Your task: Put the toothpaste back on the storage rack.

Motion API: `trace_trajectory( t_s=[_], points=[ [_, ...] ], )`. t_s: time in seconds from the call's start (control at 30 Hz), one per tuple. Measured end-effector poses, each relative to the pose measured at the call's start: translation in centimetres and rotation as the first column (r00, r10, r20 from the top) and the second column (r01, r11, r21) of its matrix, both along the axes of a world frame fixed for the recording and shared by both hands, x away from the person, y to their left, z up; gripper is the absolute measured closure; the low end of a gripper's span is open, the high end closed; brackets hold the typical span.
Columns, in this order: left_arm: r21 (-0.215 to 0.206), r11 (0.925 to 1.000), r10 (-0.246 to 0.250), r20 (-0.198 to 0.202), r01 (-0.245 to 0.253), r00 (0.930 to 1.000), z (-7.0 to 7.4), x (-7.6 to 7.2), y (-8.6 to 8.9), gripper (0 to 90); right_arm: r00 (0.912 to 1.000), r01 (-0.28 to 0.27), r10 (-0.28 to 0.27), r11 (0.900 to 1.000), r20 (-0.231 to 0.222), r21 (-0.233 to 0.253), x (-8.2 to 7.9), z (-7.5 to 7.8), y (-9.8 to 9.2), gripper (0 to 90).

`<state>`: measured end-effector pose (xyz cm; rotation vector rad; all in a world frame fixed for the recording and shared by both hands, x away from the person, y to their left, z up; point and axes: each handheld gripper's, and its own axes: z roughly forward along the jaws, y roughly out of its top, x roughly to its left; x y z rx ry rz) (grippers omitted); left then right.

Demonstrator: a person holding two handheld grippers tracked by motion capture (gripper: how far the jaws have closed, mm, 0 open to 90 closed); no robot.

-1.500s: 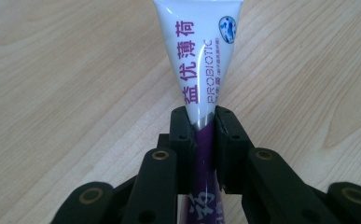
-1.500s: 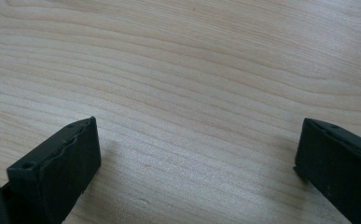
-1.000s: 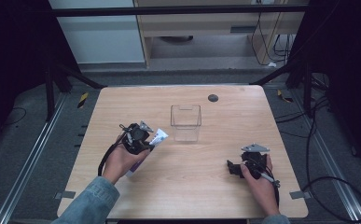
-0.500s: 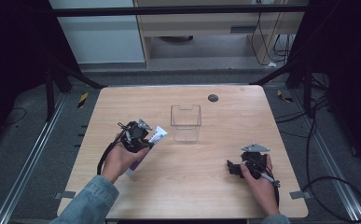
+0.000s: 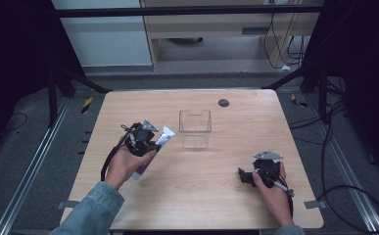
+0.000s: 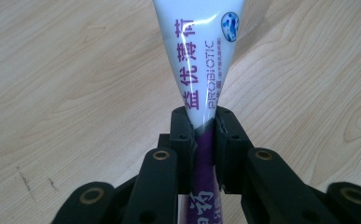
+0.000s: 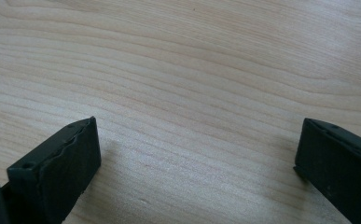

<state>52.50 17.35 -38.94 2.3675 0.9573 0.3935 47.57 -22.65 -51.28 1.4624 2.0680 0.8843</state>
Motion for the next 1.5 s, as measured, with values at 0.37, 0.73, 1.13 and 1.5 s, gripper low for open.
trace_trajectory(
  t_s=[0.37,0.73,1.13,1.5],
  points=[
    [-0.025,0.9997,-0.001,0.049,0.002,0.9988,2.1,0.2,-0.3,78.9,1.0000,0.000,0.000,1.000,-0.001,0.000,0.0,0.0,0.0,0.3],
    [-0.053,0.9986,0.005,0.084,-0.001,0.9965,3.6,0.5,-0.6,78.9,1.0000,0.000,0.000,1.000,0.000,0.000,0.0,0.0,0.0,0.3],
    [-0.054,0.9985,-0.003,0.112,0.009,0.9937,5.0,1.0,-1.3,78.9,1.0000,0.000,0.000,1.000,0.000,0.000,0.0,0.0,0.0,0.3],
    [-0.065,0.9977,-0.009,0.137,0.018,0.9905,6.7,1.8,-1.8,78.9,1.0000,0.000,0.000,1.000,0.000,0.000,0.0,0.0,0.0,0.3]
  ],
)
